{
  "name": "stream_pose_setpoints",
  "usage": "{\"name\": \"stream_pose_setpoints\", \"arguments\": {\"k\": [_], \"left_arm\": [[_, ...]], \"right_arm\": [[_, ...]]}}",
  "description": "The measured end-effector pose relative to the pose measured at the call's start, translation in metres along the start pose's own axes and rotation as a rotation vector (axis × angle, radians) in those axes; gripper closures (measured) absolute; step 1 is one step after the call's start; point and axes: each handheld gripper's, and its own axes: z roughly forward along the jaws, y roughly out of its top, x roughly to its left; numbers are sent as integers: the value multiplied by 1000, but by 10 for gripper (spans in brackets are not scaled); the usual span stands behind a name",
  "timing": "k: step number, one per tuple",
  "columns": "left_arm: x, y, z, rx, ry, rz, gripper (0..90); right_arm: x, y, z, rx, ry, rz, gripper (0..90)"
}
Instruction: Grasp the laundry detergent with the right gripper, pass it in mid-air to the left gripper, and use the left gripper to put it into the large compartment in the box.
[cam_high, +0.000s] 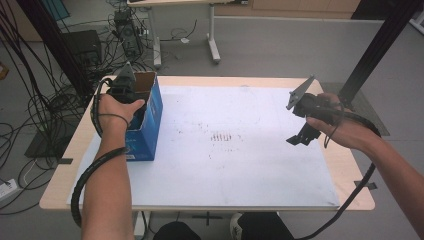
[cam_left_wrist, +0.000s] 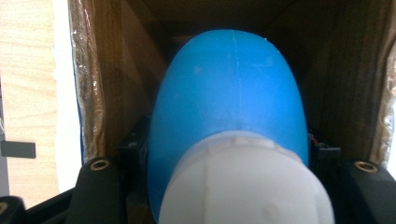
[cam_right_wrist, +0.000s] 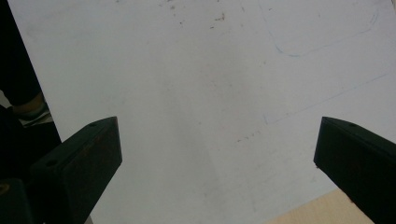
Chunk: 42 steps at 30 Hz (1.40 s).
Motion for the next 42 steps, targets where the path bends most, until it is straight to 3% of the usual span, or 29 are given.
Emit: {"name": "stream_pose_setpoints", "arguments": {"k": [42], "left_arm": [[-1,0,0,4,3,-2,368]], "right_arm": [[-1,0,-3,0,-2,1,9]]}}
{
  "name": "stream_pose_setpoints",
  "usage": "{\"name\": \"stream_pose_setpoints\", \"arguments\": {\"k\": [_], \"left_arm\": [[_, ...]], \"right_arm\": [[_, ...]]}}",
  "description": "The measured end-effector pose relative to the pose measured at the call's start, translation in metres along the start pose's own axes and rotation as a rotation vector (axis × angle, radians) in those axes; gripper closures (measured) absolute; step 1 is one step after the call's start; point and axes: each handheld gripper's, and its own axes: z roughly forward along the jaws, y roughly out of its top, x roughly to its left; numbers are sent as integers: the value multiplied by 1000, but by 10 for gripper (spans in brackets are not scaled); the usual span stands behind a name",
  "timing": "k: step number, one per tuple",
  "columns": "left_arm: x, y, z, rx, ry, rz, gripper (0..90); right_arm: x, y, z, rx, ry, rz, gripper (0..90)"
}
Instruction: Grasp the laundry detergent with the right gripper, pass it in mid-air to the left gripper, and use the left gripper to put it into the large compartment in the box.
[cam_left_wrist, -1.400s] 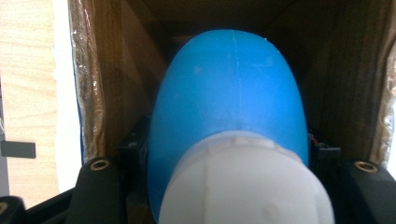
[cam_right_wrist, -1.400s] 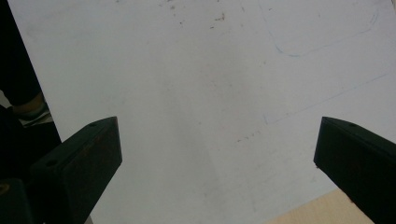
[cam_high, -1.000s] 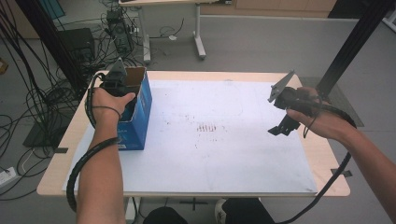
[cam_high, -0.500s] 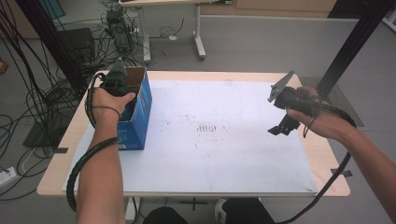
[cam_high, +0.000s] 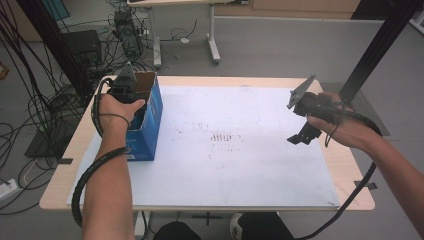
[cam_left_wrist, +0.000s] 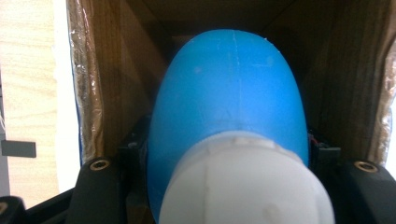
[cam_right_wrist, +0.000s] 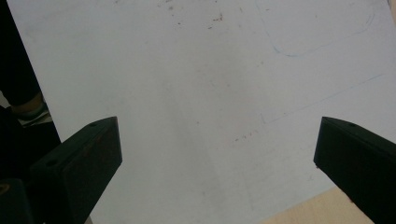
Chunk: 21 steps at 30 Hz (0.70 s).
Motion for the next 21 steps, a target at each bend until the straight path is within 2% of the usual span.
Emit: {"name": "stream_pose_setpoints", "arguments": {"k": [21], "left_arm": [[-1,0,0,-3,1,-2,367]], "right_arm": [[1,-2,0,-4,2,0,9]]}}
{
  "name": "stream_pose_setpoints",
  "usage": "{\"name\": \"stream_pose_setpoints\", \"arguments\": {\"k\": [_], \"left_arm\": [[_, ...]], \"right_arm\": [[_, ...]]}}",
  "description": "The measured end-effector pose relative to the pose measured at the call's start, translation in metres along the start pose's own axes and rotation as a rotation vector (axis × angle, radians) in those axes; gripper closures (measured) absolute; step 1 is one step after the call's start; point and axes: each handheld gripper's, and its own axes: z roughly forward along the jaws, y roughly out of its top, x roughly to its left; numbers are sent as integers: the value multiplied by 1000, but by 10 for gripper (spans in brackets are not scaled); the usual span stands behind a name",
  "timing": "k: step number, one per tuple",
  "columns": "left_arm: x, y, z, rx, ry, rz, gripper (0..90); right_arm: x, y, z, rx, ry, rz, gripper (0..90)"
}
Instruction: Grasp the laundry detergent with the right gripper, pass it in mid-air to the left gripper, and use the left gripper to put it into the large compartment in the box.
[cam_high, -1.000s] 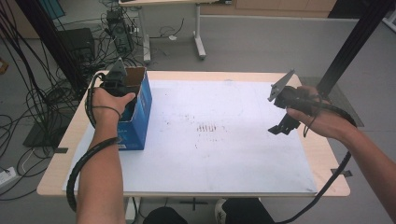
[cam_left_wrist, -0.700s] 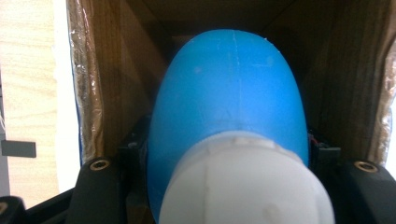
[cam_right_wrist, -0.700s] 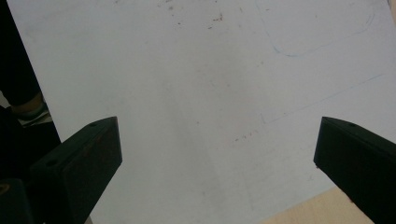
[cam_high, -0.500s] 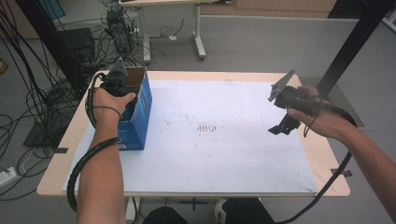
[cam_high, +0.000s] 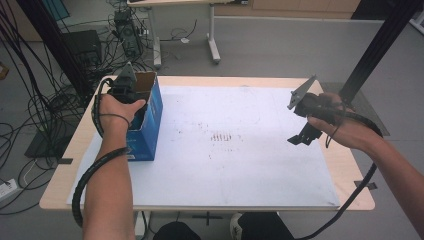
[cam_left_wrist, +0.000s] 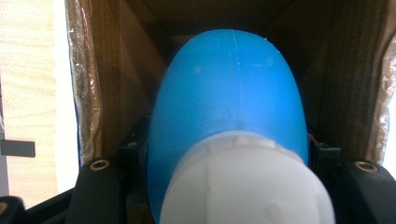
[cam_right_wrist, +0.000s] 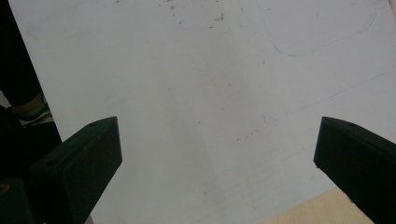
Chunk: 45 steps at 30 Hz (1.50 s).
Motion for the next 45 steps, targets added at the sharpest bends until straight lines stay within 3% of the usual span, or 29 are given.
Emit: {"name": "stream_pose_setpoints", "arguments": {"k": [26,45], "left_arm": [[0,0,-3,-8,-7,2,336],[0,-1,-12,-22,17,9,295]], "right_arm": [[2,0,-2,-9,-2,-2,9],[4,1,-4,-14,-2,-6,9]]}}
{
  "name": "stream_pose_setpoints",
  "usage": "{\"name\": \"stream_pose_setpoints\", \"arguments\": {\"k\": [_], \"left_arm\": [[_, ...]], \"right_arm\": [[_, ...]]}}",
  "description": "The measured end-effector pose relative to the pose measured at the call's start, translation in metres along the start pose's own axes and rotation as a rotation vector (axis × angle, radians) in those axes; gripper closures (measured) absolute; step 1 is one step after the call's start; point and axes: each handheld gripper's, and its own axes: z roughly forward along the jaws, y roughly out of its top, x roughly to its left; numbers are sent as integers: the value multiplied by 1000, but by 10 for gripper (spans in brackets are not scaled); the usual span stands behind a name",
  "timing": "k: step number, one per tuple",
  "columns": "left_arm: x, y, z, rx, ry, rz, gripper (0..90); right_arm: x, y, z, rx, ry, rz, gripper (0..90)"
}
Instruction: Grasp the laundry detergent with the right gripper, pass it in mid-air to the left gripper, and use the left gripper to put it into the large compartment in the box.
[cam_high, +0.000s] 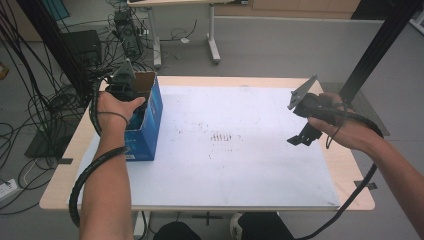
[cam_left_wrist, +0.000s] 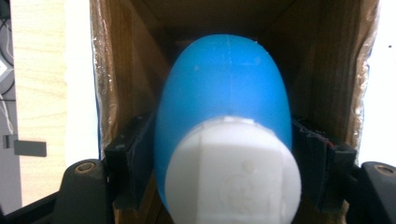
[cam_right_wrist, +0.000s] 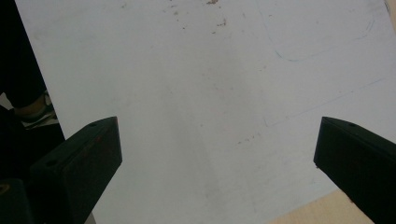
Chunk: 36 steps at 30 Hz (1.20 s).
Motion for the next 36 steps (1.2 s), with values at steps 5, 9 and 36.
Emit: {"name": "stream_pose_setpoints", "arguments": {"k": [5,9,36], "left_arm": [[-1,0,-4,-3,15,6,289],[-2,1,-9,-12,16,8,286],[-9,-1,-63,-63,25,59,161]], "right_arm": [[1,0,-1,0,-1,-2,9],[1,0,-1,-2,-2,-1,9],[-2,2,-4,-15,8,4,9]]}}
